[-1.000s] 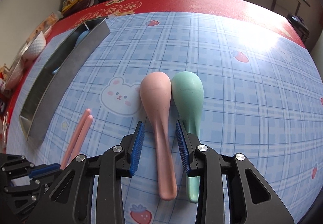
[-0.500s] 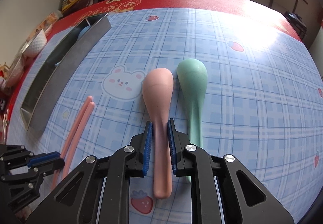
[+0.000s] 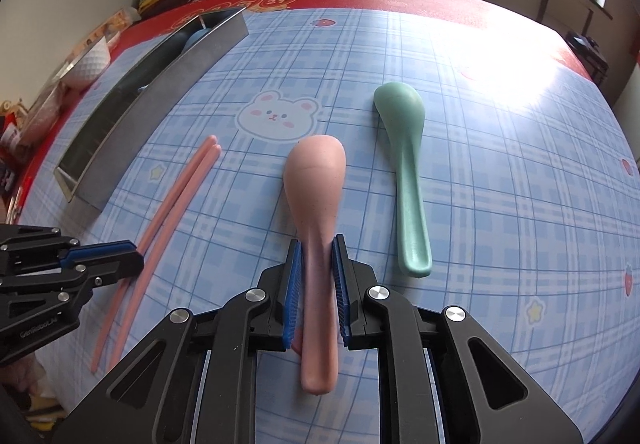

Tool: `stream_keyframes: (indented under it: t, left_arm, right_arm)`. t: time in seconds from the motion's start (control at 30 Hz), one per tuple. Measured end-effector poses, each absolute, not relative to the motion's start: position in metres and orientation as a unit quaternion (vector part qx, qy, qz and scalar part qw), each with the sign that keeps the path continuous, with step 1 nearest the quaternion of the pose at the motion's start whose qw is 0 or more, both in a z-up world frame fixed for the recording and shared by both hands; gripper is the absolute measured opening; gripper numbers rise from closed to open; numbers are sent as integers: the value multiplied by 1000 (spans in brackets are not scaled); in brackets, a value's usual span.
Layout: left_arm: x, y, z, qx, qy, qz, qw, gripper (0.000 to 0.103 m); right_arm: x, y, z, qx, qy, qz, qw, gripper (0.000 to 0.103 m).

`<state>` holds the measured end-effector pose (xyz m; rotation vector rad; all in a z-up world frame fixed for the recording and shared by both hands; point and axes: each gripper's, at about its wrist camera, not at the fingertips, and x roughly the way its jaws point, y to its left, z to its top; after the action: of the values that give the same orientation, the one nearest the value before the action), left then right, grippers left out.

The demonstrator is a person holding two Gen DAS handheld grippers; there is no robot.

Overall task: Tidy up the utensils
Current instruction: 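Carry the pink chopsticks to the tray with the left gripper while the right lifts the pink spoon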

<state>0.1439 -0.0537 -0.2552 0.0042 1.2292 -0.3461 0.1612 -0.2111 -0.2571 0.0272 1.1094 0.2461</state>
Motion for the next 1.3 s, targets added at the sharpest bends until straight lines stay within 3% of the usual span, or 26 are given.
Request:
stream_keyframes:
  t: [0.57,1.3]
  left_arm:
    - [146,-50,-239,-5,567,-174,805,6]
    - [174,8,-172,-37,508,-169,844,6]
  right_arm:
    - [124,-238,-260,146,534,120,824,15]
    - [151,-224,-230,183,501,122,837,15]
